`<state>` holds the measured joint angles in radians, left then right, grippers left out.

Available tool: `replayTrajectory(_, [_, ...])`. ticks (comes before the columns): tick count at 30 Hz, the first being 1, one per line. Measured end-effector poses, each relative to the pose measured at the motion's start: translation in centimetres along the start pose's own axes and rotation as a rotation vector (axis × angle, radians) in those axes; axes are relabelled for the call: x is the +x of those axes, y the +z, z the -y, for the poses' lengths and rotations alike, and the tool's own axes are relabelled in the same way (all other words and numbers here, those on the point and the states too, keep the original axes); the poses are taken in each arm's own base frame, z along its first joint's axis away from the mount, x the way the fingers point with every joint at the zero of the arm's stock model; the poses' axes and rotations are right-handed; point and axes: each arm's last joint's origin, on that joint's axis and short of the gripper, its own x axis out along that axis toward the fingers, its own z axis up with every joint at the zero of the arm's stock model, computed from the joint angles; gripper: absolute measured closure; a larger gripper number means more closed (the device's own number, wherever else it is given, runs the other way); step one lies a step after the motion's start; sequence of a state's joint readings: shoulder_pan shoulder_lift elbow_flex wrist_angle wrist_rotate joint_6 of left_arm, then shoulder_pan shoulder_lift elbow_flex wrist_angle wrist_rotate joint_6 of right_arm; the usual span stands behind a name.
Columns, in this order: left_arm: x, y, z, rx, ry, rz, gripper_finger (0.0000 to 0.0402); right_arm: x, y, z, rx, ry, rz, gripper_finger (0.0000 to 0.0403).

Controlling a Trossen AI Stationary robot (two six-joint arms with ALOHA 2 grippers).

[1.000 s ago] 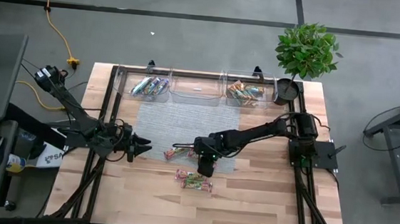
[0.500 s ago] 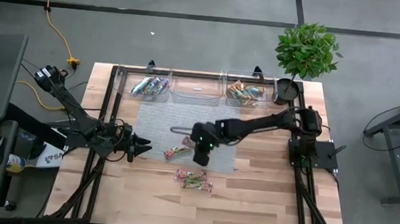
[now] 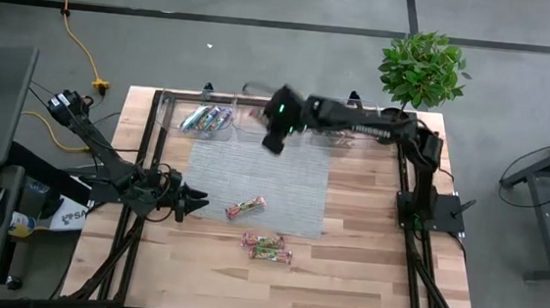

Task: Pick and place Granola Bars by type
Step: Put the red granola bar into the middle transparent bin

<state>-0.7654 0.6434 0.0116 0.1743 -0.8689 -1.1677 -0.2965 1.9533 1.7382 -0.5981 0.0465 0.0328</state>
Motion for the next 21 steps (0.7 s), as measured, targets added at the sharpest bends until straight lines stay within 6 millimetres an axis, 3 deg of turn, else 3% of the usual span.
replayTrajectory(4, [0.0, 0.0, 0.0, -0.016, 0.005, 0.004, 0.0196, 0.3, -0.2, 5.1, 0.074, -0.037, 0.005, 0.0354])
replayTrajectory(8, [0.0, 0.1, -0.1, -0.029, 0.015, 0.028, 0.0196, 1.2, -2.0, 8.0, 0.113, -0.036, -0.039, 0.0347])
replayTrajectory(16, [0.0, 0.1, -0.1, -0.036, 0.02, 0.031, 0.0196, 3.0, -4.4, 9.5, 0.108, -0.046, -0.031, 0.0329])
replayTrajectory(21, [0.0, 0.1, -0.1, -0.035, 0.021, 0.03, 0.0196, 3.1, -4.1, 8.9, 0.123, 0.046, 0.003, 0.0305])
